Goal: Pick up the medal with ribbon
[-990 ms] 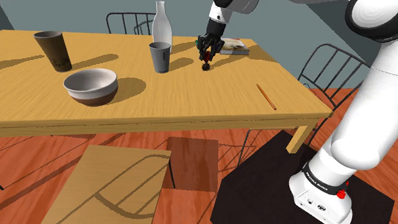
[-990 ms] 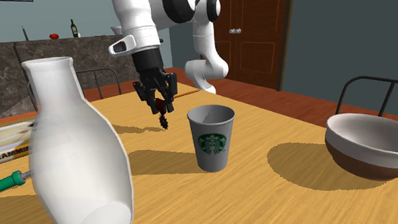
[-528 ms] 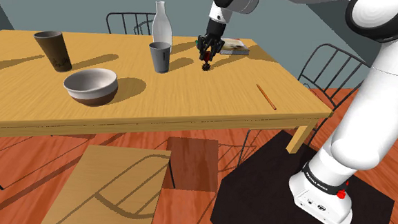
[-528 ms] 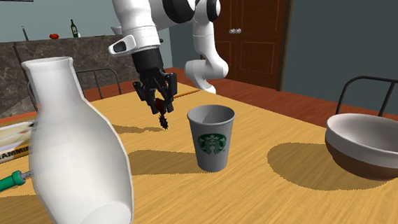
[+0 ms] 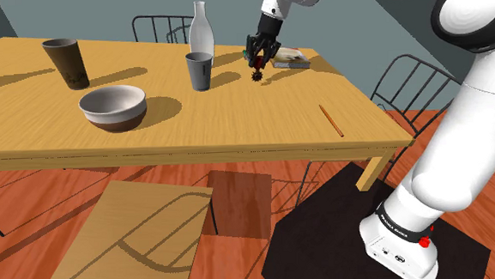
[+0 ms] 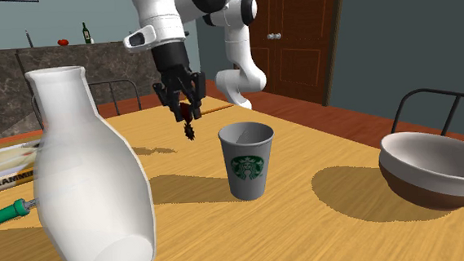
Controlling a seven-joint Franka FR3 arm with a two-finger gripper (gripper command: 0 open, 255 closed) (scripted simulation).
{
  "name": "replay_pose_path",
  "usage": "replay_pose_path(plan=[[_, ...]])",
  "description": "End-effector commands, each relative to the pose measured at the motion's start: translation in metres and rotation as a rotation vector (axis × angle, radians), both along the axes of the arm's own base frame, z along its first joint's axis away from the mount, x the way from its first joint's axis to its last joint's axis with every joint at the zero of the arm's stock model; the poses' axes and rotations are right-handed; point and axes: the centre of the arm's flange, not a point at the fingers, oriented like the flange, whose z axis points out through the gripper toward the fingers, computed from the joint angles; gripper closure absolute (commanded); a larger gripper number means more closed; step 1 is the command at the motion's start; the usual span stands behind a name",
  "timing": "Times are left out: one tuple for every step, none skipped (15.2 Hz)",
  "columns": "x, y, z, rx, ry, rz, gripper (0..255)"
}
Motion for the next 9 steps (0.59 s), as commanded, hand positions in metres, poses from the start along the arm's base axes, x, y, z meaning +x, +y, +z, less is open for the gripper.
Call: replay_pose_path(plan=[[0.000, 0.001, 0.011, 0.000, 0.000, 0.000, 255], [0.000, 0.001, 0.017, 0.000, 0.000, 0.000, 255], [0.000, 0.001, 0.022, 0.000, 0.000, 0.000, 255], [0.000, 0.001, 0.027, 0.000, 0.000, 0.000, 255], [0.000, 0.001, 0.032, 0.000, 0.000, 0.000, 255], [0.000, 0.001, 0.038, 0.000, 0.000, 0.000, 255], [0.000, 0.001, 0.043, 0.000, 0.000, 0.000, 255], [0.000, 0.001, 0.048, 0.000, 0.000, 0.000, 255], [0.000, 0.001, 0.049, 0.000, 0.000, 0.000, 255]])
